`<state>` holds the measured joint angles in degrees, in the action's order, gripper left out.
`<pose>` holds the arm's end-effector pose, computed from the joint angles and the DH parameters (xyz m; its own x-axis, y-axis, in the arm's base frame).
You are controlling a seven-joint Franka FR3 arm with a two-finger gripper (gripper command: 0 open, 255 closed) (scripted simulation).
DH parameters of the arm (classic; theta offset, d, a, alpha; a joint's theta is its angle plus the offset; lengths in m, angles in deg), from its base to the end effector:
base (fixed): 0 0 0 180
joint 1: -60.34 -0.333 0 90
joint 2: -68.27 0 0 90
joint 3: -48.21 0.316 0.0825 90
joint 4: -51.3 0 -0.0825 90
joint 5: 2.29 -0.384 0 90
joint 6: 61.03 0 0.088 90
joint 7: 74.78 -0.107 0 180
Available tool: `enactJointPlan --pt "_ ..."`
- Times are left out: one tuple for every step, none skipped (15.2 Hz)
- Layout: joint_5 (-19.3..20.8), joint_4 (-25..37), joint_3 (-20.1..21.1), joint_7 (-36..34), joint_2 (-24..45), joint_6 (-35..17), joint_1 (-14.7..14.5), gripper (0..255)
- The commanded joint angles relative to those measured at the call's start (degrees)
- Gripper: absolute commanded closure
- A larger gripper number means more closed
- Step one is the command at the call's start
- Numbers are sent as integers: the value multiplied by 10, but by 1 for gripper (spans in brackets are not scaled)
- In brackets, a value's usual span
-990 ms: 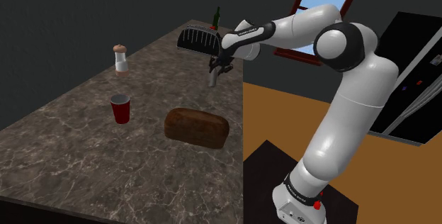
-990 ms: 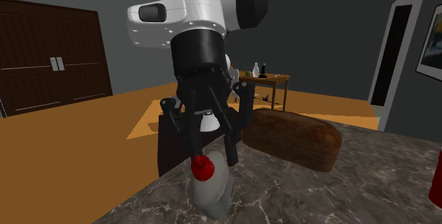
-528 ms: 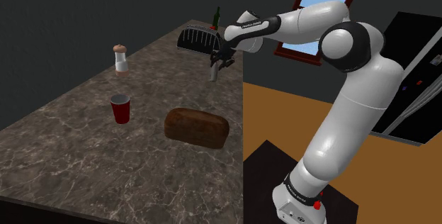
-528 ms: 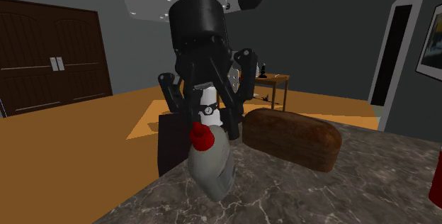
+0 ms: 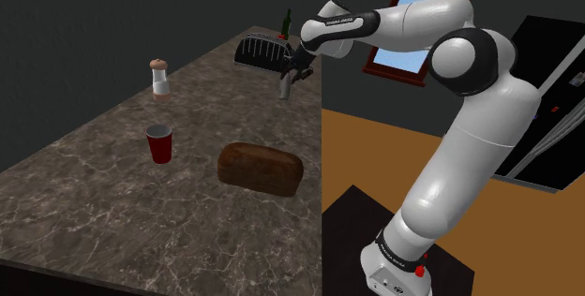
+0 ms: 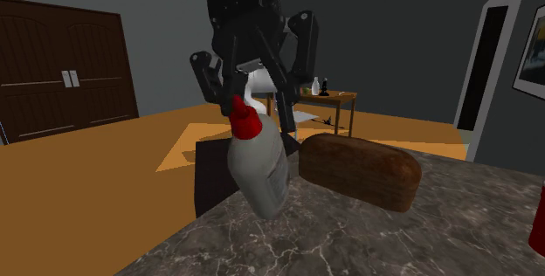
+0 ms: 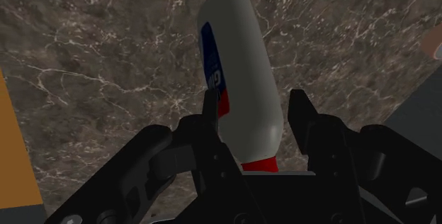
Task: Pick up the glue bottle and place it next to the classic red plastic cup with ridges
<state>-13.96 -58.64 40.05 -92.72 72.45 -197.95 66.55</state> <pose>0.5938 -0.1483 0.4966 0.7103 -0.6349 0.3039 -0.5696 -0.7721 -0.2818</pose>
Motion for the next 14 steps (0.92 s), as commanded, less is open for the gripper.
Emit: enactJointPlan --pt "4 11 0 -5 -5 15 0 255" --pt "6 17 0 -7 -6 23 0 255" --pt "7 23 -1 -9 -8 30 0 255" --pt "9 29 -1 -10 -9 37 0 255" --pt "10 35 -1 -12 -11 44 0 255" --pt "11 41 -1 -14 -12 52 0 255" --pt "13 47 -1 -15 -13 59 0 255" --pt "14 54 -1 -17 -14 66 0 255" --pt "15 60 -2 -18 -15 74 0 255" --pt "16 65 -2 -19 -15 79 0 255" --pt "23 59 4 -35 -20 75 -7 255" --pt "30 54 10 -51 -24 72 -14 255" --pt "37 49 16 -67 -27 69 -21 255" --pt "44 46 22 -83 -30 66 -28 255"
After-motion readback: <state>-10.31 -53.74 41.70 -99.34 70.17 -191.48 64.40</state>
